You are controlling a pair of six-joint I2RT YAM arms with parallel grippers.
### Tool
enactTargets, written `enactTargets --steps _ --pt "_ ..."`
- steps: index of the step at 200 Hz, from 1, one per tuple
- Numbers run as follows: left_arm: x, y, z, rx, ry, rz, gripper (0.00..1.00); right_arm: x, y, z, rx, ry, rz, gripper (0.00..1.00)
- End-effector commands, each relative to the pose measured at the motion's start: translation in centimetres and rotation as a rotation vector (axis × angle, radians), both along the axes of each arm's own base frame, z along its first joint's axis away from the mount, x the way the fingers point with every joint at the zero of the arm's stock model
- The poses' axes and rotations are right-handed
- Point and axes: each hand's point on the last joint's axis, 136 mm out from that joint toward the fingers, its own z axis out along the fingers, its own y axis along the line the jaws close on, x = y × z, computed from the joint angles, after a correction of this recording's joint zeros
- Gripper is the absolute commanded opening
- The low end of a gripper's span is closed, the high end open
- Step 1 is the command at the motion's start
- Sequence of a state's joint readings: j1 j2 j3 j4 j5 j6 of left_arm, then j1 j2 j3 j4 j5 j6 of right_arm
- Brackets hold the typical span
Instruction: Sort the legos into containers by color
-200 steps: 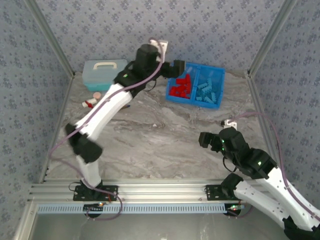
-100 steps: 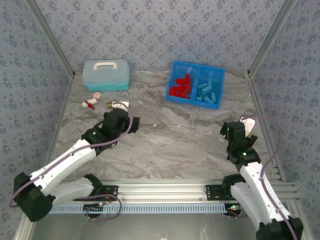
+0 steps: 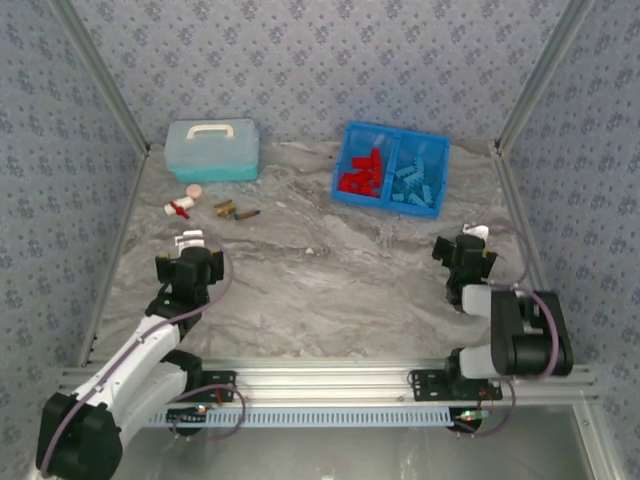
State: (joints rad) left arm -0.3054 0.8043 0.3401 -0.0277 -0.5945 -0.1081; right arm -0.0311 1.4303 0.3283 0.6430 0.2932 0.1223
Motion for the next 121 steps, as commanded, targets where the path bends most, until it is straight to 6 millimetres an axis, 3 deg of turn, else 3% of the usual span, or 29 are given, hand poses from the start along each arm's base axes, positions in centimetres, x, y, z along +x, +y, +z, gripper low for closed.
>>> enactTargets --steps 1,9,22,38,71,87,100,121 --pt "1.4 0.0 1.0 -0.076 -0.159 -0.047 0.99 4.1 2.8 3.4 -0.067 -0.206 0.188 1.0" --pt "1.5 0.3 0.3 -0.11 -0.181 -0.053 0.99 2.9 2.0 2.3 -0.038 -0.127 0.142 1.0" --pt "1.9 0.9 -0.1 -0.152 -0.214 -0.057 0.99 3.1 2.0 2.9 -0.024 -0.193 0.164 1.0" --pt "2.8 1.2 -0.1 -0.163 -0.246 -0.09 0.99 3.5 2.2 2.6 -0.064 -0.128 0.141 1.0" --pt "6.7 1.8 -0.5 -0.227 -0.25 -0.147 0.99 3.9 3.5 2.5 -0.042 -0.116 0.224 1.0" --pt "9.4 1.2 -0.8 -0.247 -0.254 -0.198 0.99 4.1 4.4 2.3 -0.002 -0.103 0.307 1.0" --pt "11.4 0.7 -3.5 -0.269 -0.148 -0.226 0.99 4.1 4.4 2.3 -0.002 -0.103 0.309 1.0" --pt "11.4 -0.4 -4.2 -0.257 -0.128 -0.278 0.99 4.1 4.4 2.3 -0.002 -0.102 0.308 1.0"
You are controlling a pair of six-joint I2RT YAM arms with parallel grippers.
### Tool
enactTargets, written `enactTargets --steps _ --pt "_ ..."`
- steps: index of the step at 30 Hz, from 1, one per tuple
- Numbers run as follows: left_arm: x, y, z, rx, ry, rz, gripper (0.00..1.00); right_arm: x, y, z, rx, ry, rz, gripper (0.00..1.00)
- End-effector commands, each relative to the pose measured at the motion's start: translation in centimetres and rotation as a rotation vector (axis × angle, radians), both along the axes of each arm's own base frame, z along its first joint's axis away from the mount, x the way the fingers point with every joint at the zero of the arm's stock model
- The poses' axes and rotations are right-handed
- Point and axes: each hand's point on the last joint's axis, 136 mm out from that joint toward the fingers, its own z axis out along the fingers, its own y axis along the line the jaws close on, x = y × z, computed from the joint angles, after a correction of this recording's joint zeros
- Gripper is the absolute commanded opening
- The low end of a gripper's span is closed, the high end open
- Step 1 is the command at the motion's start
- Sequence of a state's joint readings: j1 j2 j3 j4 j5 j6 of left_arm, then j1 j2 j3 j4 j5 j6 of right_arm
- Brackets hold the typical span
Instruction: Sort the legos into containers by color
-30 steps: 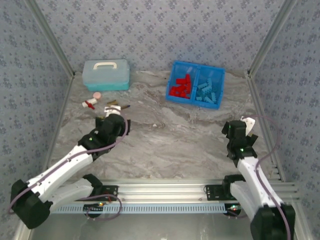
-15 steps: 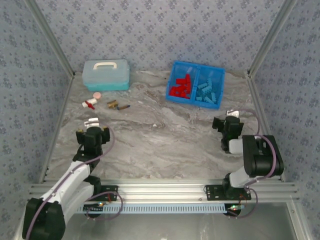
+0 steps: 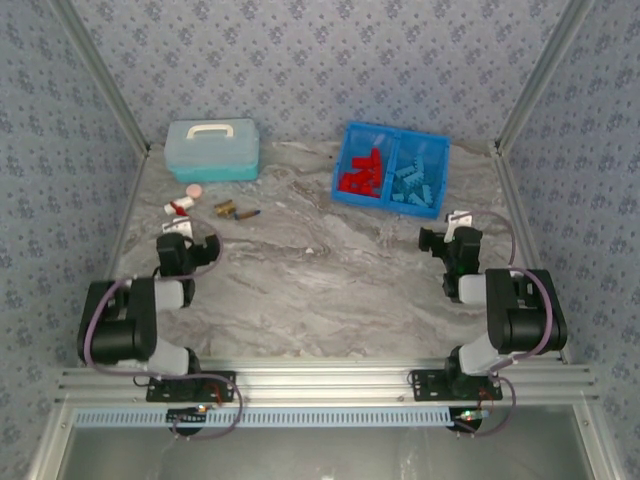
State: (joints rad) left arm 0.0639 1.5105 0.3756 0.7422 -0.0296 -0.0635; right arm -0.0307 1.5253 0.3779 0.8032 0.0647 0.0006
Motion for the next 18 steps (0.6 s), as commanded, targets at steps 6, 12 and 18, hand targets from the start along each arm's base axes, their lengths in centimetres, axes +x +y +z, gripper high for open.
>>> enactTargets --steps 6,12,18 --pt "1.87 -1.86 2.09 0.017 -0.081 -0.091 0.99 0.49 0.62 0.66 -0.001 -0.01 0.049 1.0" --pt "1.9 -1.83 2.12 0.018 -0.079 -0.089 0.99 0.6 0.74 0.55 0.0 -0.003 0.054 1.0" --pt "1.9 -1.84 2.15 0.017 -0.081 -0.089 0.99 0.5 0.68 0.63 0.003 -0.01 0.054 1.0"
